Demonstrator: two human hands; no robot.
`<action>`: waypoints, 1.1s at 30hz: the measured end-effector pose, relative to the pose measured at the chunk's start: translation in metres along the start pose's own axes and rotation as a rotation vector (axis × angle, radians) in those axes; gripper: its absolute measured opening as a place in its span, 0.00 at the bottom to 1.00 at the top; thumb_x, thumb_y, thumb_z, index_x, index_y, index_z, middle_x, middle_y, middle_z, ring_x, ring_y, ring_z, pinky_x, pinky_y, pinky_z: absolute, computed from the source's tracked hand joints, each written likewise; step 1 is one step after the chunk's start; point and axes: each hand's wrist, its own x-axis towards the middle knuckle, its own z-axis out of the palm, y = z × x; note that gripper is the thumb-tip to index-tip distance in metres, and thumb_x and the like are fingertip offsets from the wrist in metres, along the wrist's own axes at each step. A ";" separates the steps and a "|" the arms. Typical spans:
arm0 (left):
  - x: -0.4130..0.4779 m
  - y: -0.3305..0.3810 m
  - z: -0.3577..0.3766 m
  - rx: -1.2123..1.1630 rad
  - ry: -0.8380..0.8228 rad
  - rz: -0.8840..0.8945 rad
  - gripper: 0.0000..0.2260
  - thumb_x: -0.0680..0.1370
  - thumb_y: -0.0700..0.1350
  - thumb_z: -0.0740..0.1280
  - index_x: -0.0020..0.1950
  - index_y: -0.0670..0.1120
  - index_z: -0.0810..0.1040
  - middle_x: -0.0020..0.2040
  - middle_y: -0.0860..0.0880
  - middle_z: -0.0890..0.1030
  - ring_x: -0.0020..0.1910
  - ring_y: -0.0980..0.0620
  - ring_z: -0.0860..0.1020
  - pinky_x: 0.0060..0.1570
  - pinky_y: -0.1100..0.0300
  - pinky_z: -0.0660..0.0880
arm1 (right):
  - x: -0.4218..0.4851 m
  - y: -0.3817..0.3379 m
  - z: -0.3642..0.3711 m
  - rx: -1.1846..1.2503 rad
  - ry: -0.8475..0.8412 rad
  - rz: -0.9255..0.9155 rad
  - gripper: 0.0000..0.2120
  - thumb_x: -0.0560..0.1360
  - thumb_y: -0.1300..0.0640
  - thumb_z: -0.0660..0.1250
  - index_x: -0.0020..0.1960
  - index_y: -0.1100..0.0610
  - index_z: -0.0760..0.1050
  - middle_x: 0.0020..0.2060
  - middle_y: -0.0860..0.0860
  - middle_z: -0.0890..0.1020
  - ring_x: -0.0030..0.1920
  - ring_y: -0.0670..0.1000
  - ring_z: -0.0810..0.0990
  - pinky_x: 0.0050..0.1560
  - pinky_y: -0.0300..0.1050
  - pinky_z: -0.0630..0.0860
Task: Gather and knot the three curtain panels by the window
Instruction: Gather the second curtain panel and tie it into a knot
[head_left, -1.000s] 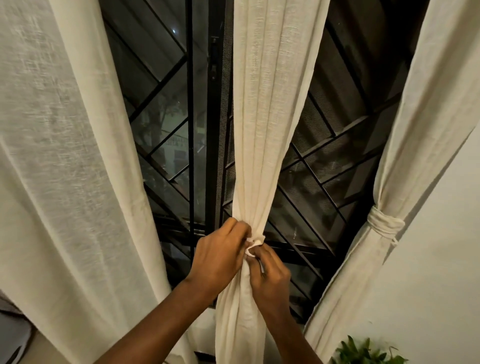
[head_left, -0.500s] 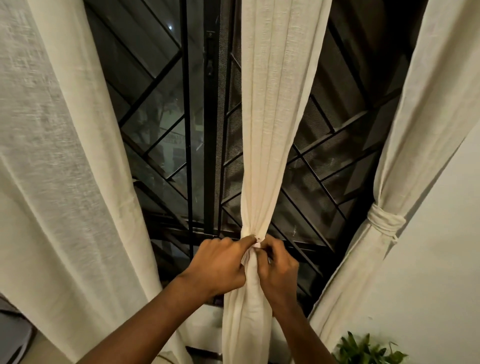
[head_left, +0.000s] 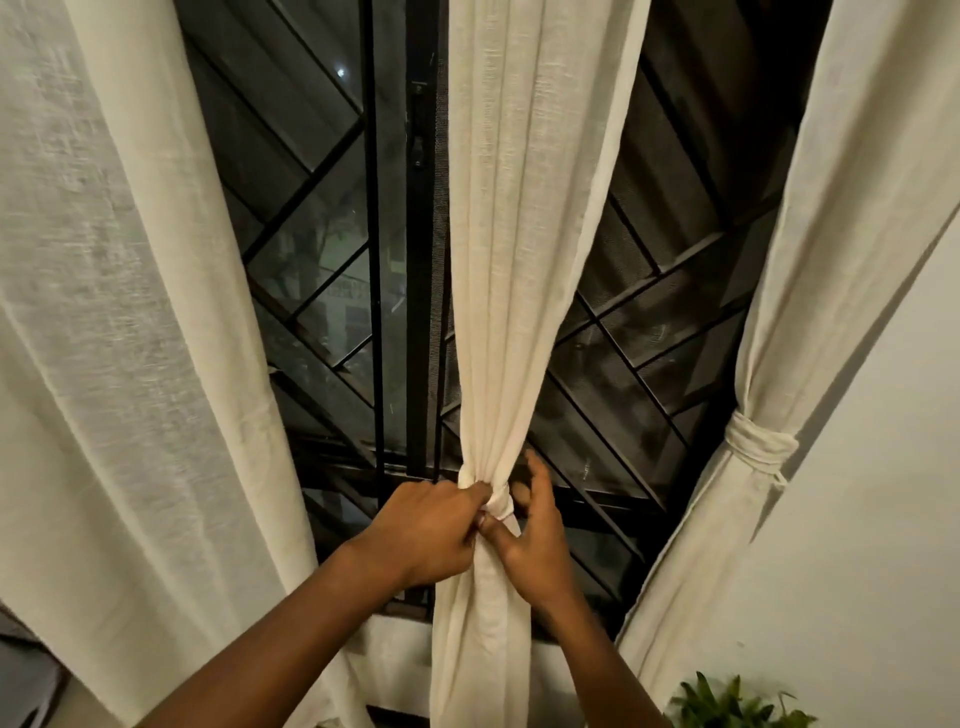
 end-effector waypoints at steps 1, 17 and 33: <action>-0.005 0.000 0.003 -0.022 0.052 0.014 0.19 0.78 0.51 0.58 0.68 0.53 0.62 0.55 0.48 0.80 0.50 0.46 0.79 0.45 0.56 0.73 | 0.001 0.002 -0.001 0.022 -0.019 0.034 0.36 0.73 0.61 0.72 0.72 0.41 0.56 0.56 0.37 0.80 0.58 0.40 0.78 0.56 0.36 0.75; -0.047 0.007 0.129 -1.020 0.072 -0.484 0.22 0.78 0.46 0.67 0.70 0.52 0.65 0.61 0.56 0.75 0.60 0.57 0.75 0.54 0.68 0.69 | -0.011 0.031 0.034 -0.091 0.331 0.147 0.18 0.75 0.57 0.64 0.64 0.48 0.69 0.57 0.46 0.77 0.57 0.47 0.77 0.57 0.45 0.75; -0.041 -0.002 0.250 -1.085 0.277 -0.376 0.38 0.66 0.63 0.73 0.71 0.60 0.58 0.61 0.64 0.69 0.56 0.65 0.71 0.52 0.69 0.70 | -0.005 0.108 0.063 -1.060 0.236 -0.302 0.23 0.74 0.54 0.66 0.68 0.52 0.67 0.60 0.55 0.74 0.55 0.55 0.77 0.52 0.51 0.78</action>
